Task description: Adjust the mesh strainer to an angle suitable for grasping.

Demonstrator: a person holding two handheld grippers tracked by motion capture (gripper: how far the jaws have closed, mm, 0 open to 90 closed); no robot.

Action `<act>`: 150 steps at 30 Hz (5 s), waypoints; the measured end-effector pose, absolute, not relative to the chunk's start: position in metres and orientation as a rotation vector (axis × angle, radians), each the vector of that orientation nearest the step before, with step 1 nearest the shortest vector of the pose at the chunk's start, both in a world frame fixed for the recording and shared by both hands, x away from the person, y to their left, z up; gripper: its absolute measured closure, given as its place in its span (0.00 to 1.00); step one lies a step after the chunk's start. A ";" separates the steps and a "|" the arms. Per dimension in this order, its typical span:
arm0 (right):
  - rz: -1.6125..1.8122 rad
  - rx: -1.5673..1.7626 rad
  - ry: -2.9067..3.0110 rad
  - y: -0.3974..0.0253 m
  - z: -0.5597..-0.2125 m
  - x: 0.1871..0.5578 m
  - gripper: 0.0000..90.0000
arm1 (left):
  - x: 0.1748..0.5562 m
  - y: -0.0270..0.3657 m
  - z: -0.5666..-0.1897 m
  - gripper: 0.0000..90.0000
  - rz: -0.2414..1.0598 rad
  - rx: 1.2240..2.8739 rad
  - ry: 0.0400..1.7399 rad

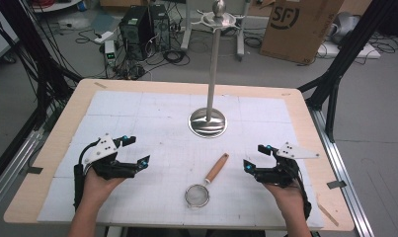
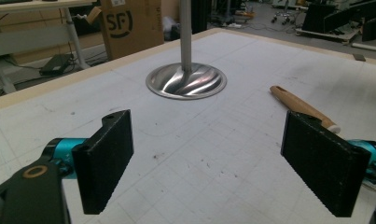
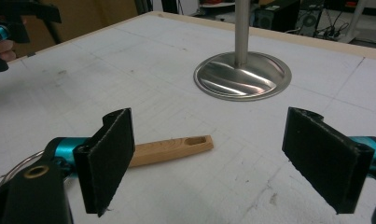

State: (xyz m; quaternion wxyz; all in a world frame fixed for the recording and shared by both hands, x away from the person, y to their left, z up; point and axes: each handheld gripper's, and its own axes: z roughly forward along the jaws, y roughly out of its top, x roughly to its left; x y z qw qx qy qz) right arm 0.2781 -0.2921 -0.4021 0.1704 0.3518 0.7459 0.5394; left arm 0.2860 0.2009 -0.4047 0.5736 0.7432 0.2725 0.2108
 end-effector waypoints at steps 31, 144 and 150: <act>1.377 0.976 2.279 -0.259 -0.417 0.279 0.58 | 0.284 0.199 -0.405 0.20 0.479 1.719 0.636; 1.041 0.759 2.773 -0.155 -0.431 0.276 1.00 | 0.283 0.189 -0.405 0.20 0.449 1.736 0.616; 1.030 0.801 2.755 -0.174 -0.431 0.272 1.00 | 0.283 0.188 -0.407 0.20 0.446 1.742 0.617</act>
